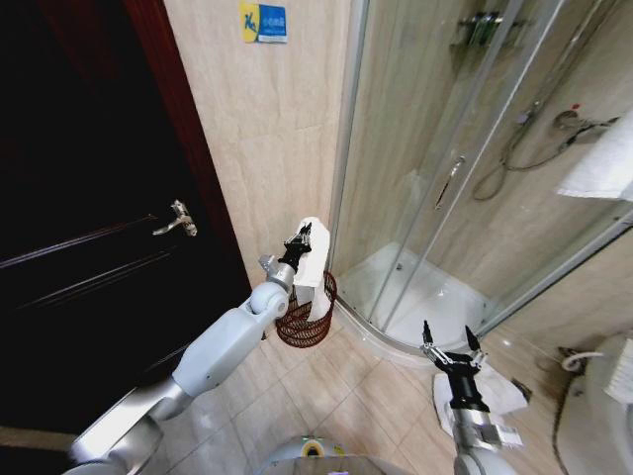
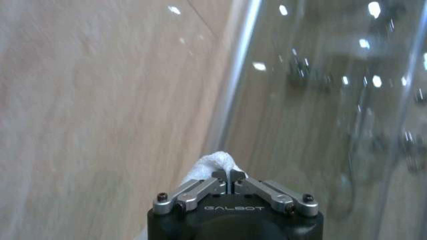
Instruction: Discard the used towel into the hamper.
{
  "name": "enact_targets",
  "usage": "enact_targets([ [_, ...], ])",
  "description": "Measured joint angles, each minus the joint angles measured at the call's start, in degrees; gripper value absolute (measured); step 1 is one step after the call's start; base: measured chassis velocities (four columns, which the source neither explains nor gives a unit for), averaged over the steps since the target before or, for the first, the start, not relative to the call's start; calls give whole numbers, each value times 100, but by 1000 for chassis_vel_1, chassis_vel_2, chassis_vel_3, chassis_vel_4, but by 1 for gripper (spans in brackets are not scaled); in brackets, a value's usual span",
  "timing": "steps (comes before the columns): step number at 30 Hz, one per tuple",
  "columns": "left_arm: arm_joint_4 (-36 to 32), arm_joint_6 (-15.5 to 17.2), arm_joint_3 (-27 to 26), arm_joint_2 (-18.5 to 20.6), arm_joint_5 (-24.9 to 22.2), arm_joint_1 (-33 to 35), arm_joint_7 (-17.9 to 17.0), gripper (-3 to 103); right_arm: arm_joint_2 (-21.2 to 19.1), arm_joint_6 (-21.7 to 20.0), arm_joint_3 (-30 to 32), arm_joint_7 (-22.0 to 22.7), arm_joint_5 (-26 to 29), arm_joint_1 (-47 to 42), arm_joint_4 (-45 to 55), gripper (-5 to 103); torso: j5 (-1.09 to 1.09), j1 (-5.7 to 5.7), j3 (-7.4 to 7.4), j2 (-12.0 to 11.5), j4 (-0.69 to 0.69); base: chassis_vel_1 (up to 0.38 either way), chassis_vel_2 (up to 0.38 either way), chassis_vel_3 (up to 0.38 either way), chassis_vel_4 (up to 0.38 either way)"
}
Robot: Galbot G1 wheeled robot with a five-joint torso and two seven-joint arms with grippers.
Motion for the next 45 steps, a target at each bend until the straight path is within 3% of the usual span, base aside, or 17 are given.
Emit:
enact_targets([
  [6,704,-8,688,-48,189,-297,68,2,6,75,0,-8,53,-9,-69,100,1,0,0,0,0,0,0,0,0],
  [15,1686,-96,1063,-519,219,-643,9,2,-19,197,33,-44,198,-39,-177,100,1,0,1,0,0,0,0,0,0],
  [23,2774,-171,1422,-890,407,-884,-274,2,-63,241,26,-56,290,-44,-232,100,0,2,2,2,1,0,0,0,0],
  [32,3622,-198,2177,-1151,611,-1050,-173,2,-76,313,7,-94,378,-73,-267,100,1,2,2,4,1,0,0,0,0],
  [37,4435,-325,2464,-1592,671,-1128,-22,2,-66,361,-16,-109,408,-85,-295,100,1,2,2,5,1,0,0,0,0],
  [40,5385,-475,2555,-2099,800,-1174,256,2,-59,417,-44,-124,415,-119,-338,100,0,3,3,4,-1,0,0,0,0],
  [45,5670,-339,2407,-2329,808,-1160,276,2,-50,480,-59,-142,417,-152,-391,100,1,3,3,5,0,0,0,0,0],
])
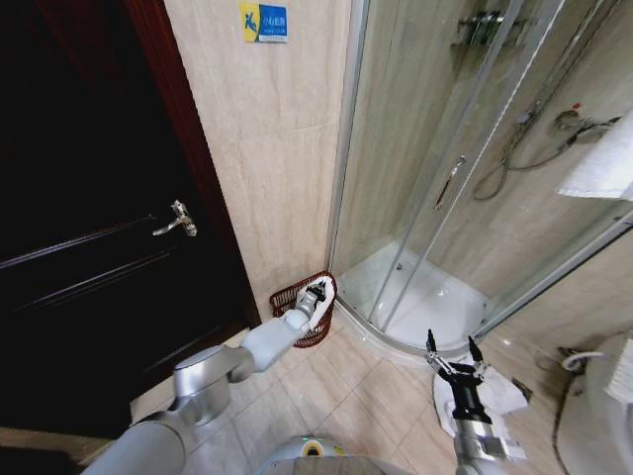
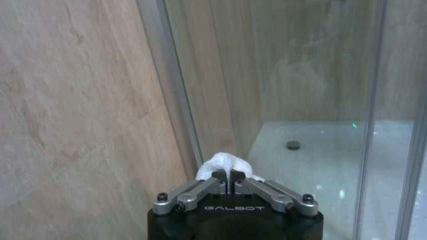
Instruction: Discard the used towel into the hamper.
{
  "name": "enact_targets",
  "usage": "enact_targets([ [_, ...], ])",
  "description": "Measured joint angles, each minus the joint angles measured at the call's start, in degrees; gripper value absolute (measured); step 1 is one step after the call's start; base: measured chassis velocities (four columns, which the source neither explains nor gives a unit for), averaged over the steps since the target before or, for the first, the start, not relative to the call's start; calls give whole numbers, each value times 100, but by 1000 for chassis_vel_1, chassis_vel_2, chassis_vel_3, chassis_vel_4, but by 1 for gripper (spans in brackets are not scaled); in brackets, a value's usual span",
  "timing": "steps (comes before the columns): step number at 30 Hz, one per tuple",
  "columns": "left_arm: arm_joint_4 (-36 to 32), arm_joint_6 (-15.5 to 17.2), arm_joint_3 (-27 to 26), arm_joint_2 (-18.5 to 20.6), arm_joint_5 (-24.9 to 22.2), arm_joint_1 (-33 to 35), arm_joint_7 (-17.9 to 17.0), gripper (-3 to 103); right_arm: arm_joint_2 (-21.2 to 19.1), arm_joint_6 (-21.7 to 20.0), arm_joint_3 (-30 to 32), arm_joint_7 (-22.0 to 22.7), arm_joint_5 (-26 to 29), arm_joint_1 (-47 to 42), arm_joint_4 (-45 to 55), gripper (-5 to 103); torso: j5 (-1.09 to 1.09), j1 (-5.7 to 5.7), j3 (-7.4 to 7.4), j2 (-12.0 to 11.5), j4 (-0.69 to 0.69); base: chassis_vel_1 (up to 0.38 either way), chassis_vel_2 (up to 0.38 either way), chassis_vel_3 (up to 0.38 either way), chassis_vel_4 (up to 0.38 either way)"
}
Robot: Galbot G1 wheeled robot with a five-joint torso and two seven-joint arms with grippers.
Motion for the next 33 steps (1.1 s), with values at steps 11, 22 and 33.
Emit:
enact_targets([
  [11,-170,311,-924,-229,372,-27,-1058,2,-14,0,-2,-20,-11,-47,87,100,-1,0,0,1,0,0,0,0,0],
  [22,-282,779,-1163,-287,397,-108,-1383,22,2,17,8,-35,-16,-105,110,100,-1,0,0,1,0,0,0,0,0],
  [33,-325,737,-1295,-185,384,-33,-1457,65,1,53,18,-35,-15,-127,100,100,-1,0,0,1,1,0,0,0,0],
])
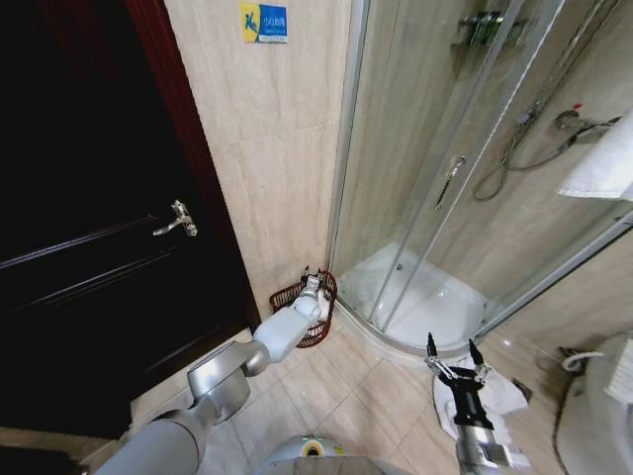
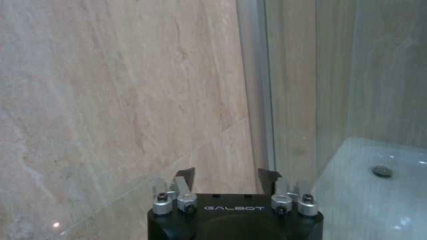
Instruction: Discard the used towel into the hamper.
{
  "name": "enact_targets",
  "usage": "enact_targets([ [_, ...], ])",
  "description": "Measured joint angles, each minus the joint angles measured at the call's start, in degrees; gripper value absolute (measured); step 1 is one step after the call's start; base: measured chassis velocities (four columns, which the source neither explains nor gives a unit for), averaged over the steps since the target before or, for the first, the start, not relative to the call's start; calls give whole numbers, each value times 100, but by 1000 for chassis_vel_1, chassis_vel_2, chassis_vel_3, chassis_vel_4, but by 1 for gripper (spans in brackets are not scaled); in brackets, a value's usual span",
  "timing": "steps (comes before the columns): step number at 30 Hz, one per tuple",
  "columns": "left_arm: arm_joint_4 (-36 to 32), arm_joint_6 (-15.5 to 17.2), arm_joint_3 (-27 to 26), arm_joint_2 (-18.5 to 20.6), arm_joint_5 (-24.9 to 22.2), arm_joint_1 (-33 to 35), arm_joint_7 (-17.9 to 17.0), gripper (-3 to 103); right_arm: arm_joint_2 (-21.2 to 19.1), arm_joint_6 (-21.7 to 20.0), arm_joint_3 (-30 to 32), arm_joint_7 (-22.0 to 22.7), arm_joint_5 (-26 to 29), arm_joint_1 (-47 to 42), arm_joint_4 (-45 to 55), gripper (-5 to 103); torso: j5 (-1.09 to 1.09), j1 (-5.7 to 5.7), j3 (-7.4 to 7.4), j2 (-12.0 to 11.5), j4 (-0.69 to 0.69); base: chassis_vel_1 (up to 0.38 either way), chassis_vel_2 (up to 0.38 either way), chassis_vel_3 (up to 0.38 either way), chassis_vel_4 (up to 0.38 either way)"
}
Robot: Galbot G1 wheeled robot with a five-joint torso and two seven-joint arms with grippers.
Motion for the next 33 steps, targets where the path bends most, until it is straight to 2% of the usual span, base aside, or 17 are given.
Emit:
enact_targets([
  [3,-60,-21,0,48,-1,21,-8,70,-1,0,0,0,0,0,2,100,0,0,0,0,0,0,0,0,0],
  [6,-168,-76,24,160,9,68,4,87,0,0,-1,1,0,-1,7,100,-1,0,0,0,0,0,0,0,0],
  [7,-168,-76,24,160,9,68,4,87,0,0,-1,1,0,-1,7,100,-1,0,0,0,0,0,0,0,0],
  [9,-301,-161,76,313,35,109,152,96,3,0,3,6,0,-6,7,100,-1,0,0,0,-2,0,0,0,0],
  [10,-408,-245,125,461,87,138,330,99,4,0,7,9,0,-6,8,100,-1,0,0,0,-2,0,0,0,0],
  [11,-408,-245,125,461,87,138,330,99,4,0,7,9,0,-6,8,100,-1,0,0,0,-2,0,0,0,0],
  [14,-908,-449,236,1108,248,261,1152,100,14,-24,23,18,1,6,21,100,1,0,0,0,1,0,0,0,0],
  [15,-908,-449,236,1108,248,261,1152,100,14,-24,23,18,1,6,21,100,1,0,0,0,1,0,0,0,0],
  [18,-1474,-674,266,1709,252,487,1663,100,25,-87,28,27,-7,49,41,100,0,0,0,0,2,0,0,0,0],
  [20,-1713,-724,268,1894,193,589,1775,100,30,-114,29,31,-13,67,46,100,0,0,0,0,1,0,0,0,0],
  [22,-2318,-803,263,2324,36,830,1953,100,43,-186,30,39,-45,125,57,100,-4,0,0,0,0,0,0,0,0],
  [24,-2969,-860,189,2754,-66,1075,2026,100,61,-258,30,49,-95,202,66,100,-2,0,0,0,-1,0,0,0,0],
  [25,-2969,-860,189,2754,-66,1075,2026,100,61,-258,30,49,-95,202,66,100,-2,0,0,0,-1,0,0,0,0],
  [28,-4161,-826,-166,3591,-178,1581,2009,100,69,-387,23,82,-161,290,99,100,-1,0,0,0,1,0,0,0,0],
  [29,-4161,-826,-166,3591,-178,1581,2009,100,69,-387,23,82,-161,290,99,100,-1,0,0,0,1,0,0,0,0],
  [32,-5037,-604,-752,4142,-138,2138,1654,100,79,-511,-10,126,-235,360,126,100,-1,0,0,0,0,0,0,0,0],
  [33,-5037,-604,-752,4142,-138,2138,1654,100,79,-511,-10,126,-235,360,126,100,-1,0,0,0,0,0,0,0,0],
])
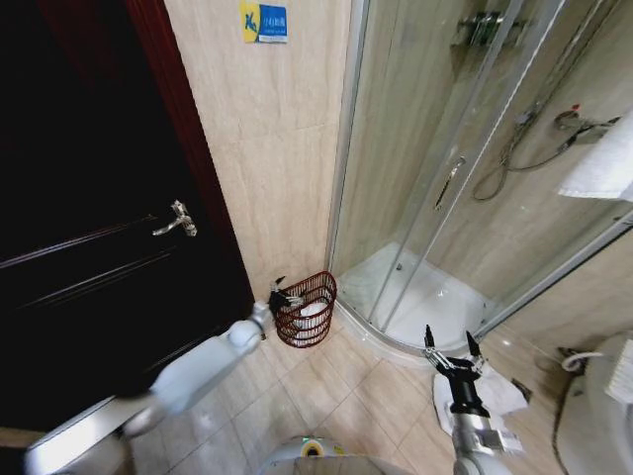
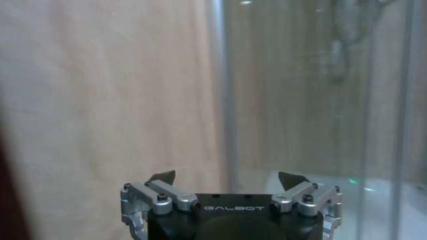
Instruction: Discard the used towel into the hamper.
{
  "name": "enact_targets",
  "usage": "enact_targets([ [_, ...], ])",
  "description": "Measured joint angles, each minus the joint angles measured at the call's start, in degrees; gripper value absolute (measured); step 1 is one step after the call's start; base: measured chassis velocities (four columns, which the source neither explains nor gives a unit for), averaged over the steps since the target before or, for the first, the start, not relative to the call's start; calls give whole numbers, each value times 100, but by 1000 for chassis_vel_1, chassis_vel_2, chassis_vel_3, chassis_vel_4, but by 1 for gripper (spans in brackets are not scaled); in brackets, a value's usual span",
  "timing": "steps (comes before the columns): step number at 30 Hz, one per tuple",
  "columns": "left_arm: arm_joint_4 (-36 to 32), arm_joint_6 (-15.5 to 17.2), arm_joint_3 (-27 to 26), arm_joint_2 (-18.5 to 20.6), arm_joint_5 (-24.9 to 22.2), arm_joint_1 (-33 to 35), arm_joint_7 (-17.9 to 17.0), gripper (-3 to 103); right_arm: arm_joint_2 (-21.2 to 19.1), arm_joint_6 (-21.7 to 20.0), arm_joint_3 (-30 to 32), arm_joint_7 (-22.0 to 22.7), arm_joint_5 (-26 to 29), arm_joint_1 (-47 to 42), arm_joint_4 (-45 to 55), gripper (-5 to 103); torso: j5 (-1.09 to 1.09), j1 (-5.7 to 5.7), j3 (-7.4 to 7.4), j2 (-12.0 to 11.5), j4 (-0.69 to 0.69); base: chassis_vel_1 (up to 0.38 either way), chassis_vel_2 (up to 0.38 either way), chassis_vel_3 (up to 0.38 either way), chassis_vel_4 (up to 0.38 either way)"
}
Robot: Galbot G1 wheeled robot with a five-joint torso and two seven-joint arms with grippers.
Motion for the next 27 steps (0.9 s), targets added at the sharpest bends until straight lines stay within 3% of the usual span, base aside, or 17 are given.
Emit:
enact_targets([
  [6,-1145,492,-1280,567,107,1083,-994,100,-18,-234,-47,95,-107,60,59,100,-2,0,0,0,-1,0,0,0,0],
  [12,-1990,943,-2214,679,35,1925,-1482,100,-38,-424,-9,197,-147,72,195,100,-1,0,0,0,2,0,0,0,0],
  [16,-2894,1849,-3302,489,-210,2654,-2069,100,-43,-779,80,399,-196,57,435,100,0,0,0,0,-3,0,0,0,0],
  [17,-2894,1849,-3302,489,-210,2654,-2069,100,-43,-779,80,399,-196,57,435,100,0,0,0,0,-3,0,0,0,0],
  [19,-3245,2175,-3985,337,-240,3085,-2064,100,-66,-1075,106,483,-251,51,638,100,1,0,0,1,0,0,0,0,0],
  [20,-3245,2175,-3985,337,-240,3085,-2064,100,-66,-1075,106,483,-251,51,638,100,1,0,0,1,0,0,0,0,0],
  [23,-3440,2181,-4748,162,-73,3611,-1374,100,-125,-1391,110,492,-300,29,962,100,0,0,0,1,0,0,0,0,0],
  [24,-3440,2181,-4748,162,-73,3611,-1374,100,-125,-1391,110,492,-300,29,962,100,0,0,0,1,0,0,0,0,0],
  [27,-3588,2101,-5359,-115,71,4014,-587,100,-134,-1517,30,449,-310,45,1161,100,0,0,1,0,-2,0,0,0,0],
])
